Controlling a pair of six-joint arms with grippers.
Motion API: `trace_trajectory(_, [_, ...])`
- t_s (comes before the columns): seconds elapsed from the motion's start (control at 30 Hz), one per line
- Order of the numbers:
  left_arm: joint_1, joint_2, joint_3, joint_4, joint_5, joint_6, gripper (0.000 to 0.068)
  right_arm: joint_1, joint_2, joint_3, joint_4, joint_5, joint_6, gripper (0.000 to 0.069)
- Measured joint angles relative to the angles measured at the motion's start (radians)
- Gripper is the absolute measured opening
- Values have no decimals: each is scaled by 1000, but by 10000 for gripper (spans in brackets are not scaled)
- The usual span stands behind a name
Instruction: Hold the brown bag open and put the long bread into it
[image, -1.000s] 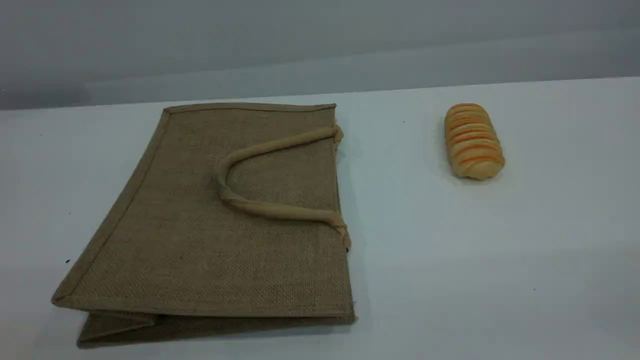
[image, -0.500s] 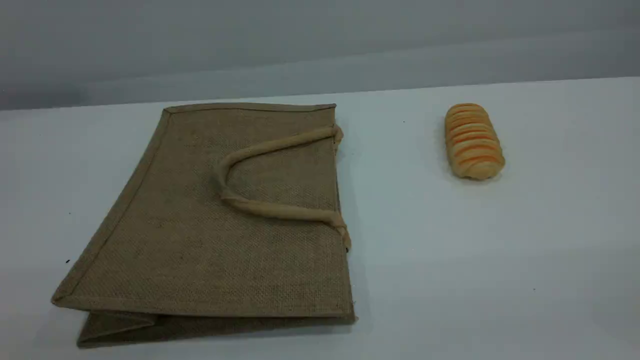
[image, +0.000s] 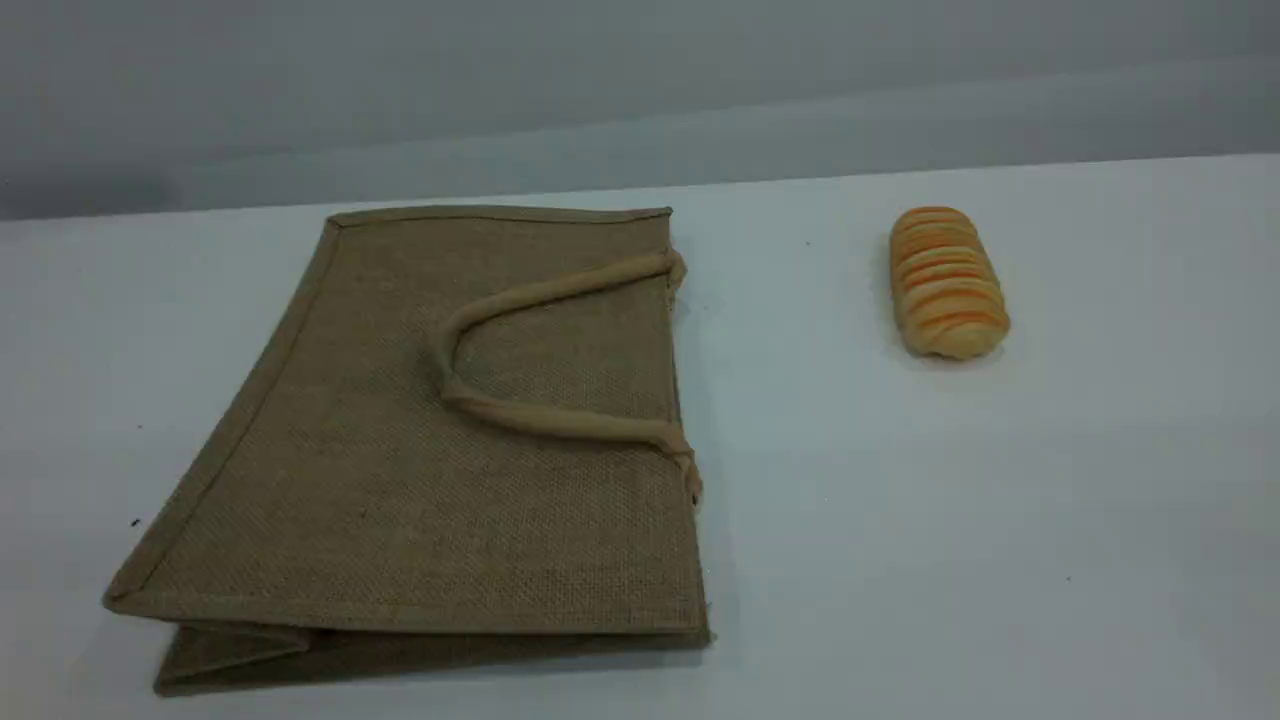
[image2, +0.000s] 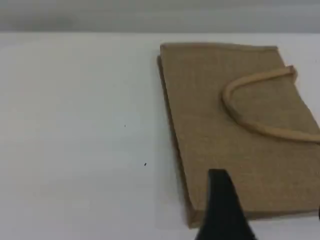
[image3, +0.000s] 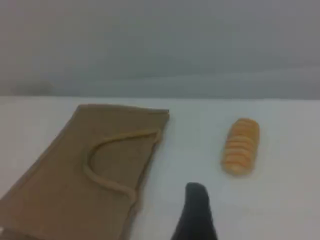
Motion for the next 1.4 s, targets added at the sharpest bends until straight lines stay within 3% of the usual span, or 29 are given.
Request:
trace_trajectory(0.2, [0,302,-68,0,-142,-85,403,0,266,0,181,-154,-215,500])
trace_trajectory(0.33, [0,528,-129,0,-240,-88,403,0,461,-2,360,-216,-390,500])
trace_trajectory(0.5, [0,813,-222,-12,-331,-87,403,0,690,-33,597,-227,-610,500])
trace_trajectory(0.77, [0,1196,-367,-111,-399,-48,403,0,994,-110,926,-235,-902,500])
trace_trajectory(1.1, [-19,1580,-550,-355,-419,164,403,0,1197,-129,1113,-229,-1068,500])
trace_trajectory(1.4, [-113,1823,-701,-369,-426,176,403,0,1225,-129,1142,-226,-1109,500])
